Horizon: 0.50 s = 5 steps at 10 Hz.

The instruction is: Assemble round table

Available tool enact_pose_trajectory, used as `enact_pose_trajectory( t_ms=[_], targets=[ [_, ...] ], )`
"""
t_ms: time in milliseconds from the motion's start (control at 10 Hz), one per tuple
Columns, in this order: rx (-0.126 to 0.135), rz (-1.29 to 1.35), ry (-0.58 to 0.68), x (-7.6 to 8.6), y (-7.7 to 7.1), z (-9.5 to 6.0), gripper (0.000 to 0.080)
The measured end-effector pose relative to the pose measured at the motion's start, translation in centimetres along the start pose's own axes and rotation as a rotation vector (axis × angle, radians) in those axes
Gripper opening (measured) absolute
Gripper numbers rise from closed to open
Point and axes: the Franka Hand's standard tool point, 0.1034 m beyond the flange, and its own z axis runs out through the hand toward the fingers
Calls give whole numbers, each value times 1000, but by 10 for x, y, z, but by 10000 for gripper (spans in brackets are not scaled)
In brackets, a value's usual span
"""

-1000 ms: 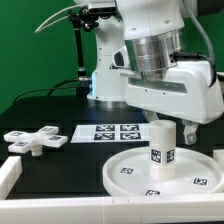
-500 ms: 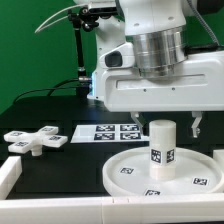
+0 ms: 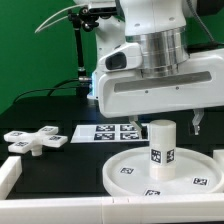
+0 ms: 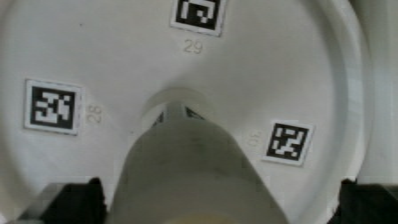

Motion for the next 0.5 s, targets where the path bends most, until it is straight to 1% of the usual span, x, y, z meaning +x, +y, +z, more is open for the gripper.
enact_pose_trajectory(
  t_ms=[200, 300, 400, 500],
  targets=[
    [-34, -230, -5, 3, -1, -1, 648],
    [-53, -351, -4, 5, -5, -3, 648],
    [-56, -414, -7, 5, -8, -3, 648],
    [-56, -457, -12, 4, -8, -1, 648]
  ],
)
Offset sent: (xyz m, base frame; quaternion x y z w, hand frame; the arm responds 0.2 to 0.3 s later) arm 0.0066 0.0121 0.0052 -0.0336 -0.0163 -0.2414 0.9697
